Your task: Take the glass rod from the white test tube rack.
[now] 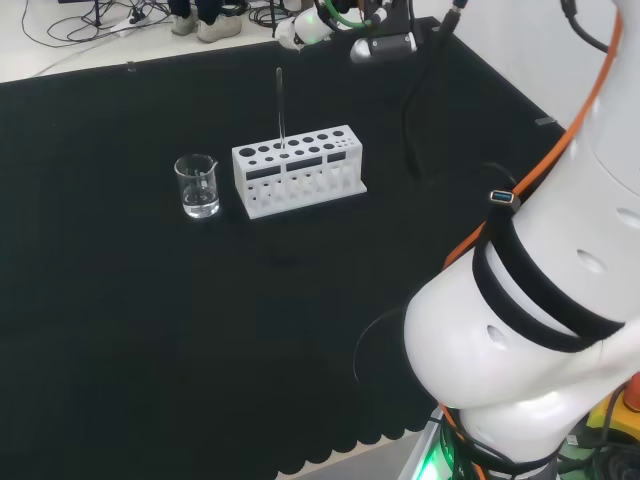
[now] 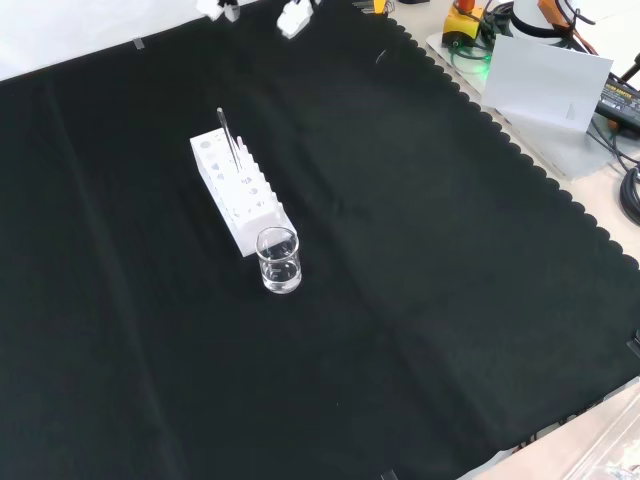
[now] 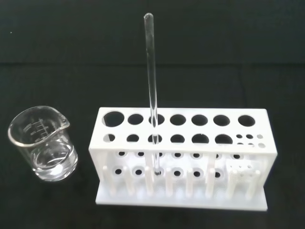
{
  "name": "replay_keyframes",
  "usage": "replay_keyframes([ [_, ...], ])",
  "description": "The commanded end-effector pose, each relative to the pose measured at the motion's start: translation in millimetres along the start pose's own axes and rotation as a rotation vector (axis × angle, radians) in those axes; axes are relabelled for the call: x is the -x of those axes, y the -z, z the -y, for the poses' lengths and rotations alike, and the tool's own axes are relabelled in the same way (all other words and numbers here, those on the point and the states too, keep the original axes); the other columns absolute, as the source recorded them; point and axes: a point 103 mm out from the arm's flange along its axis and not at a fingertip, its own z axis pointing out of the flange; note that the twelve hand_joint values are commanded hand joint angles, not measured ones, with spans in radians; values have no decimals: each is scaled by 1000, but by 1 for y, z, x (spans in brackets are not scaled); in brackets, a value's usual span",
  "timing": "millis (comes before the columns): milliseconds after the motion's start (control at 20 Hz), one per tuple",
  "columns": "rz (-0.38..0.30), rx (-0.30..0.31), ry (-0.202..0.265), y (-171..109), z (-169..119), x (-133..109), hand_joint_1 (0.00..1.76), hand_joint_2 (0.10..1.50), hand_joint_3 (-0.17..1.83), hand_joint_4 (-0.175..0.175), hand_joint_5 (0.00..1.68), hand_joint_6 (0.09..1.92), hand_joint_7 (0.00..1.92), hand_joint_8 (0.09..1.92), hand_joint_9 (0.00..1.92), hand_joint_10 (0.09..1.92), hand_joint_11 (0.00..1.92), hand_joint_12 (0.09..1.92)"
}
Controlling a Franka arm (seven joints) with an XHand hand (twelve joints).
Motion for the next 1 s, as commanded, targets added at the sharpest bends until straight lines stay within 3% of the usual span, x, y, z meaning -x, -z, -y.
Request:
replay_keyframes([
  [50, -9, 24, 26, -15, -49, 7, 456, 1001, 324, -152, 229, 87, 274, 929, 653, 895, 411, 1385],
  [550, 41, -38, 70, -57, -86, -10, 461, 1000, 343, -175, 308, 87, 477, 972, 789, 917, 683, 1309],
  [1000, 52, -50, 97, -87, -109, -14, 466, 1002, 354, -175, 379, 87, 576, 1006, 918, 988, 895, 1261],
])
